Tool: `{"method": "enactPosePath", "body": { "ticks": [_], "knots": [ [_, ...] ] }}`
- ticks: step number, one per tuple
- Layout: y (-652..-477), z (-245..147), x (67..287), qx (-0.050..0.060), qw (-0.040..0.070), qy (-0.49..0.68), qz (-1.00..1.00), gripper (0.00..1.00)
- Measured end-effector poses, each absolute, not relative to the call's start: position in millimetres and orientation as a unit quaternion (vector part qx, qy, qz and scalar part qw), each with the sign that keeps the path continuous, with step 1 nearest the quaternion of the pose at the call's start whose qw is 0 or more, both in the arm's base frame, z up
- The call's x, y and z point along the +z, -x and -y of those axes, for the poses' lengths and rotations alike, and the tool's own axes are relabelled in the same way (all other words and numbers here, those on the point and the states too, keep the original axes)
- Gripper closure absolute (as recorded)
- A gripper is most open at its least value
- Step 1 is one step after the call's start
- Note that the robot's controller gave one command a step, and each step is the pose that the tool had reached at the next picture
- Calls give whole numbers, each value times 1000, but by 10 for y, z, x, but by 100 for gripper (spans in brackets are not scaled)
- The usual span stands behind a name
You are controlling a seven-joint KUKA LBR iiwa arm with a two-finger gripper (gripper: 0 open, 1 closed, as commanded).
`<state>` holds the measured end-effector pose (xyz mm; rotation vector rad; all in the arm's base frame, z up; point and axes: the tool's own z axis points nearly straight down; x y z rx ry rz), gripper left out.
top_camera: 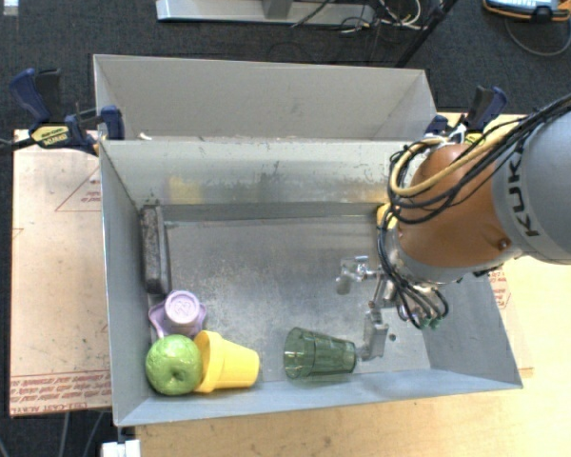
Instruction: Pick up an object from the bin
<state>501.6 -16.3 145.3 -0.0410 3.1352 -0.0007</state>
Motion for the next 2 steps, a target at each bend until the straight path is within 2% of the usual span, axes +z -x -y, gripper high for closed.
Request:
{"method": "enactPosePath", "body": {
  "ticks": [1,2],
  "knots": [
    [-4905,-10,842,1,2,5,-1000,0],
    [-4888,-38,691,1,3,2,-1000,0]
  ]
}}
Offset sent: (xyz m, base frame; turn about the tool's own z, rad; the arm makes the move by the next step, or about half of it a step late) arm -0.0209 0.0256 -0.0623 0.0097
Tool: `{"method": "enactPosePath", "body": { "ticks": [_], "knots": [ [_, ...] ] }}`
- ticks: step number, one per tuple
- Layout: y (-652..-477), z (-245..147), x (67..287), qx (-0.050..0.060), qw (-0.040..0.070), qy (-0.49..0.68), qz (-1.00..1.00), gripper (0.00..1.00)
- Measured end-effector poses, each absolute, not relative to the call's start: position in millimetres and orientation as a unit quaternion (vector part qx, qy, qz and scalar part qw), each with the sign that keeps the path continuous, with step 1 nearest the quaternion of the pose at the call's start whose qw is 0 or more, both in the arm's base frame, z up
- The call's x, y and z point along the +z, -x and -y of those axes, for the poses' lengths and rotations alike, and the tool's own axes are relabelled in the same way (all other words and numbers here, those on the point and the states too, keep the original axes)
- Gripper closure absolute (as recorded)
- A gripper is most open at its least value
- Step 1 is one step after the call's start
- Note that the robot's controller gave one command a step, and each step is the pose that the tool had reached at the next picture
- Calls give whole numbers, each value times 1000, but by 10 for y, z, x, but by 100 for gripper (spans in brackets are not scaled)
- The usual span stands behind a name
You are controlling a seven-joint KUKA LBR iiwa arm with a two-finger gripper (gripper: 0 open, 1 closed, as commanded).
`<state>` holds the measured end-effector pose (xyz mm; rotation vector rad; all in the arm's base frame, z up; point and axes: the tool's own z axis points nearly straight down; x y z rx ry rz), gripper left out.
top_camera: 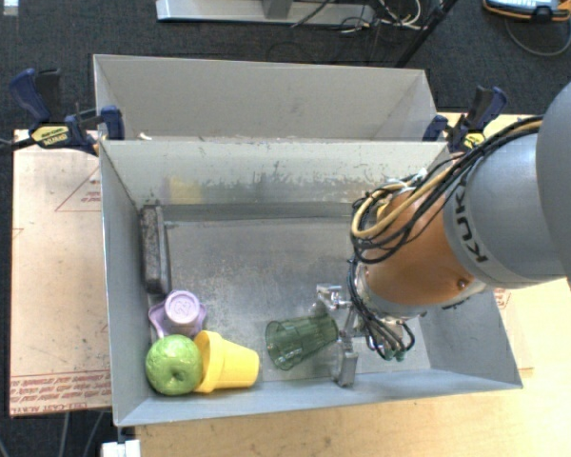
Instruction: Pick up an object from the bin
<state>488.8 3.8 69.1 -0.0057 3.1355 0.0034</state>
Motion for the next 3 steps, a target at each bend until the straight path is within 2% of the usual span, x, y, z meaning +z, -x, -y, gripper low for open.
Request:
{"method": "enactPosePath", "body": {
  "ticks": [1,2,3],
  "knots": [
    [-4909,-44,871,1,-1,-20,-1000,0],
    [-4927,-128,1143,2,5,-29,-1000,0],
    [-4909,-271,825,1,1,15,-1000,0]
  ]
}}
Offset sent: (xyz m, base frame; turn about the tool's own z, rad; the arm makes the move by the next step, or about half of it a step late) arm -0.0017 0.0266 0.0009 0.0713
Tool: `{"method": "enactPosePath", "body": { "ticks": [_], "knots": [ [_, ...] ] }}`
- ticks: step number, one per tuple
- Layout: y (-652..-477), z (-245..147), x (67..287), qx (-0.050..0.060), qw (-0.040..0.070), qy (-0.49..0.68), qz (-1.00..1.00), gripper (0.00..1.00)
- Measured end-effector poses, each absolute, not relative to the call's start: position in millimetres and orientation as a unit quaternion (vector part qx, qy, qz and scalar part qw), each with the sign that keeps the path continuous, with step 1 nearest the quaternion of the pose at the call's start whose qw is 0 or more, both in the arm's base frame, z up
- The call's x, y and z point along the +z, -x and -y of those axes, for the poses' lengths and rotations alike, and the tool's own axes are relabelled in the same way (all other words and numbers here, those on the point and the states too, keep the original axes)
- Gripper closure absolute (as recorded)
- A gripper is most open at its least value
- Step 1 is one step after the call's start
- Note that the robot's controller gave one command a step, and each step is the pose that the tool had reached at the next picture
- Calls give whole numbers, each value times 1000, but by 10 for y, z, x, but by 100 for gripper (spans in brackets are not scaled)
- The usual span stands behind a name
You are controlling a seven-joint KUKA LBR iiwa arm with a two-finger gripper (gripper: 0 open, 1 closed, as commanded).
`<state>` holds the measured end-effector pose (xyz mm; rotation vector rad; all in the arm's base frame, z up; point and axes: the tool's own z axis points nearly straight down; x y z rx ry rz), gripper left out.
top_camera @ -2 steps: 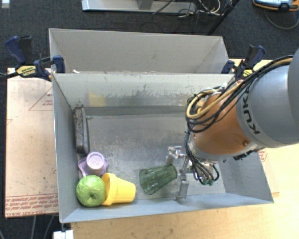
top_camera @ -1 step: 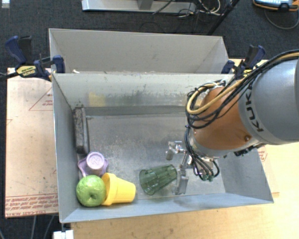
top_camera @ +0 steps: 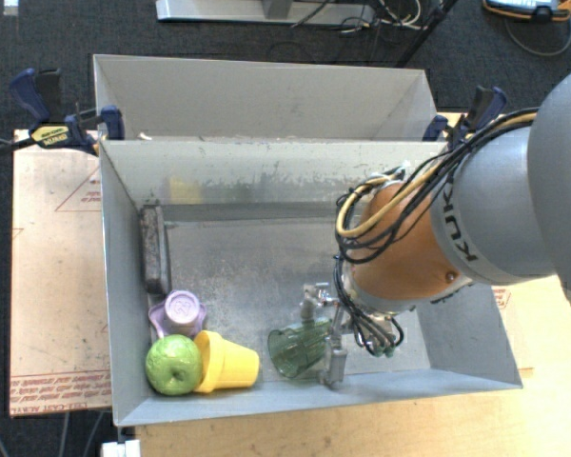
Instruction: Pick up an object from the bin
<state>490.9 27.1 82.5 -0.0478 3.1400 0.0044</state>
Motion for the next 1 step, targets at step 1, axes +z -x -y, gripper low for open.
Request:
{"method": "enactPosePath", "body": {
  "ticks": [1],
  "knots": [
    [-4806,-369,699,2,5,17,-1000,100]
  ]
}}
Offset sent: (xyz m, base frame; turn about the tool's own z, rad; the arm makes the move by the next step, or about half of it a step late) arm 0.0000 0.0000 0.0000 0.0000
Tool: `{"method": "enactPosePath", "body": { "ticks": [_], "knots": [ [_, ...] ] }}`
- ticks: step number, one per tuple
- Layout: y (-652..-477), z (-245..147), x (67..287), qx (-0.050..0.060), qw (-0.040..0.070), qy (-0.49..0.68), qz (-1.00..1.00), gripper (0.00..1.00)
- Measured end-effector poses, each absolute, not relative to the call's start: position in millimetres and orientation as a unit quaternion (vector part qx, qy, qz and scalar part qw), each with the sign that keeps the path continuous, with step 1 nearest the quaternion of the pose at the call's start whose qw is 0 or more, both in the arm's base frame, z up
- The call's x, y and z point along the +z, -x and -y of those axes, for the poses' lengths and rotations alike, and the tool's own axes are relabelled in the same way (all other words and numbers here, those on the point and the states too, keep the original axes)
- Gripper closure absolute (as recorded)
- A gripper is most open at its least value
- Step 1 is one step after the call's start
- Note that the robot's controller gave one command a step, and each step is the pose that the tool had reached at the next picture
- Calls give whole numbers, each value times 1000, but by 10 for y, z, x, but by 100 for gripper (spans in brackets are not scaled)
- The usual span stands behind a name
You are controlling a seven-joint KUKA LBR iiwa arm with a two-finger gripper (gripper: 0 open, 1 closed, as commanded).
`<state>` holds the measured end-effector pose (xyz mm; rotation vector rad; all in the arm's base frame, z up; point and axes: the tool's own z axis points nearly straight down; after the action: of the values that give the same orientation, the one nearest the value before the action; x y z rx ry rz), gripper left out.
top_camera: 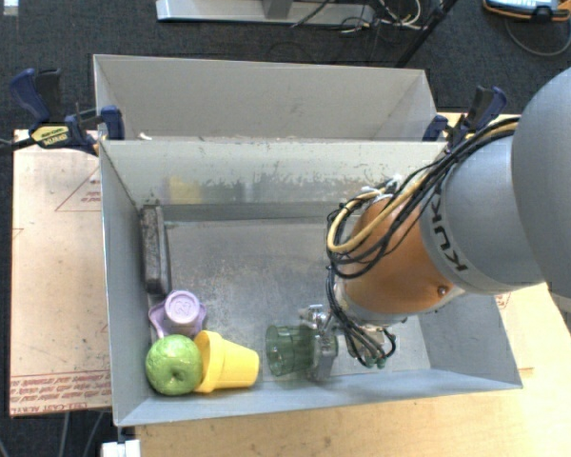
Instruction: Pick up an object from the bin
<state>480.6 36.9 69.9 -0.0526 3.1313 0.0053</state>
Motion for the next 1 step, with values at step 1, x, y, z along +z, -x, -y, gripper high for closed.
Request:
{"method": "enactPosePath", "body": {
  "ticks": [1],
  "knots": [
    [-4806,-370,699,2,5,17,-1000,100]
  ]
}}
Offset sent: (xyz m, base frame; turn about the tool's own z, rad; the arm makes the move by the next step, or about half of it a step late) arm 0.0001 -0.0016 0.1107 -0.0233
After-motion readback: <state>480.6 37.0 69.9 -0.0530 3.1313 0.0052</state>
